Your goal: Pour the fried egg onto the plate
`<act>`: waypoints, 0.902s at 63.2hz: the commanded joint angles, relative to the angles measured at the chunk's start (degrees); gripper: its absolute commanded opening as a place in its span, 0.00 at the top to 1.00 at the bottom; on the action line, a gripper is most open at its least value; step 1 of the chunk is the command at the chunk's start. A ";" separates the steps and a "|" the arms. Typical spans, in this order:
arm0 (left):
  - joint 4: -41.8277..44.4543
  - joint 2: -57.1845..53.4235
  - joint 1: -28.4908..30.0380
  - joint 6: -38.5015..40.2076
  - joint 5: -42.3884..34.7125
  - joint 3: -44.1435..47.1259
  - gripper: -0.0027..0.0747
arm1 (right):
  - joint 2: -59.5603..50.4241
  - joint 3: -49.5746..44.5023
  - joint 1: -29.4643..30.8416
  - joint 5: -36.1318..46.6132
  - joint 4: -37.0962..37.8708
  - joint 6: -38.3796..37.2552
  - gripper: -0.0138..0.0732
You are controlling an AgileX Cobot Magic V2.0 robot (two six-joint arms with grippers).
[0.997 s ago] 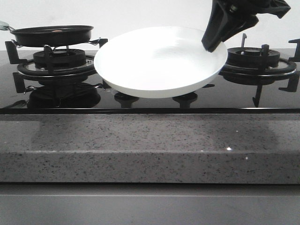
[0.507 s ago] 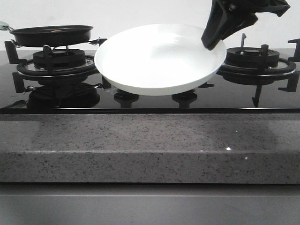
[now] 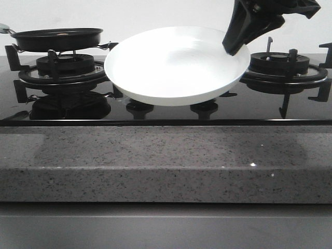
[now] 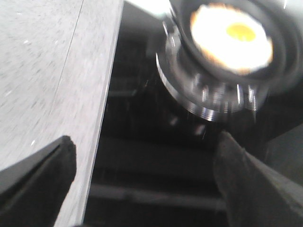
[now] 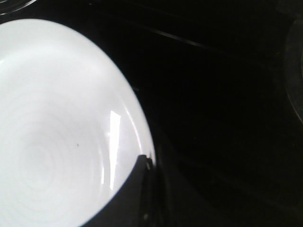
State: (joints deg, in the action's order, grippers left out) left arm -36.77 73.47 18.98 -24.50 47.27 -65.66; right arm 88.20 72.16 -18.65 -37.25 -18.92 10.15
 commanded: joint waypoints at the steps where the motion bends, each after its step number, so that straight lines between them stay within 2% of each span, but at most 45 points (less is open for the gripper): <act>1: -12.96 3.38 3.59 -5.40 -0.13 -4.32 0.21 | -1.97 1.54 -0.01 3.34 -1.52 0.48 0.98; 11: -24.55 12.24 5.61 -9.73 3.12 -8.73 0.21 | -1.97 1.54 -0.01 3.34 -1.52 0.48 0.98; 23: -34.63 21.74 5.38 -9.97 4.04 -14.06 0.21 | -1.97 1.54 -0.01 3.34 -1.52 0.48 0.98; 45: -45.93 34.59 2.17 -12.09 8.06 -23.23 0.21 | -1.97 1.54 -0.01 3.34 -1.52 0.48 0.98; 57: -48.08 37.56 0.23 -12.79 9.73 -26.44 0.21 | -1.97 1.54 -0.01 3.34 -1.52 0.48 0.98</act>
State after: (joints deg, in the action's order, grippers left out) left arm -79.88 113.52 19.85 -36.80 54.90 -89.37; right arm 88.30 72.16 -18.65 -37.04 -18.92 10.15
